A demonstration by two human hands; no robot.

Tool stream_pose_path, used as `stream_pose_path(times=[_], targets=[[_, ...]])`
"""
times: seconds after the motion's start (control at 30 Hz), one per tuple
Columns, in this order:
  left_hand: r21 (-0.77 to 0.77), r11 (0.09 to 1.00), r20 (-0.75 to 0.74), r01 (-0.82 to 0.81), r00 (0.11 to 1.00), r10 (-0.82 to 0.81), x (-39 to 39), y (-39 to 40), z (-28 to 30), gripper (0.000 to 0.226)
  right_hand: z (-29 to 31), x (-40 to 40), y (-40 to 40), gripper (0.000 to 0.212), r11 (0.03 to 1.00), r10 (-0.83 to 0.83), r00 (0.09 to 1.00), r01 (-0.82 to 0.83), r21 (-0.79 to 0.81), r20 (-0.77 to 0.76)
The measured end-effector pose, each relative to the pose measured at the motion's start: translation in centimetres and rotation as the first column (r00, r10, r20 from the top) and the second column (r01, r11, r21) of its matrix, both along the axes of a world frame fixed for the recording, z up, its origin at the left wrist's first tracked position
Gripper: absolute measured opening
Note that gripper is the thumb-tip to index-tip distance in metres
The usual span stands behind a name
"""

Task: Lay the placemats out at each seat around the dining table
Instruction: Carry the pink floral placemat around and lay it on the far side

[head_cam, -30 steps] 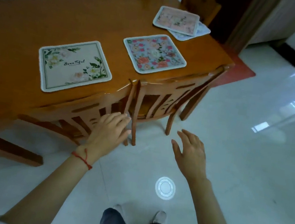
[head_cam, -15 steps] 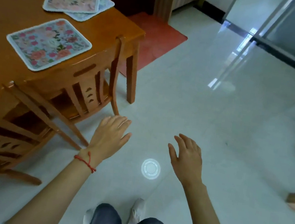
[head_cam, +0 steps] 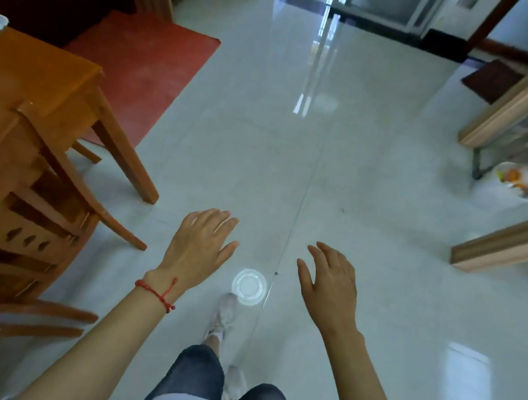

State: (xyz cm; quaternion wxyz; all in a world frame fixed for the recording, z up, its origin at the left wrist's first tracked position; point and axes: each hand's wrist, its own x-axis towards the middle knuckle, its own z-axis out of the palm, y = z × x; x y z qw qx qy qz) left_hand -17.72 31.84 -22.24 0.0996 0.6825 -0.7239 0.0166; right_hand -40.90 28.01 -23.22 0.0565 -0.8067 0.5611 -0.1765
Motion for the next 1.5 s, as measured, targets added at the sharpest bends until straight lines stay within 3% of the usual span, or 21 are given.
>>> stream_pose_path(times=[0.5,0.67,0.9,1.23,1.37,1.5], targets=[[0.046,0.998,-0.007,0.045,0.999,-0.044,9.7,-18.2,-0.6,0.046,0.3,6.9,-16.6,0.040,0.996,-0.085,0.995,0.083,-0.031,-0.048],[0.067,0.998,-0.030,0.019,0.999,-0.017,11.4,-23.8,-0.9,0.064,0.4,8.8,-23.2,0.040,0.998,-0.063,0.997,0.062,-0.034,-0.048],[0.057,0.997,-0.030,-0.058,0.998,0.060,13.4,-33.3,-1.3,0.066,0.3,11.3,-35.1,0.040,0.998,0.032,0.999,-0.034,-0.055,-0.041],[0.037,0.957,-0.042,-0.288,0.956,0.290,18.3,-44.9,0.4,0.067,1.9,17.7,-51.6,0.041,0.968,0.242,0.969,-0.244,-0.055,-0.045],[0.039,0.935,-0.045,-0.352,0.934,0.354,21.5,-48.3,0.5,0.049,1.8,22.1,-56.4,0.041,0.943,0.330,0.943,-0.331,-0.038,-0.030],[0.056,0.918,-0.058,-0.393,0.916,0.396,26.2,-52.2,0.0,0.048,1.6,27.7,-61.4,0.042,0.923,0.382,0.924,-0.383,-0.039,-0.028]])
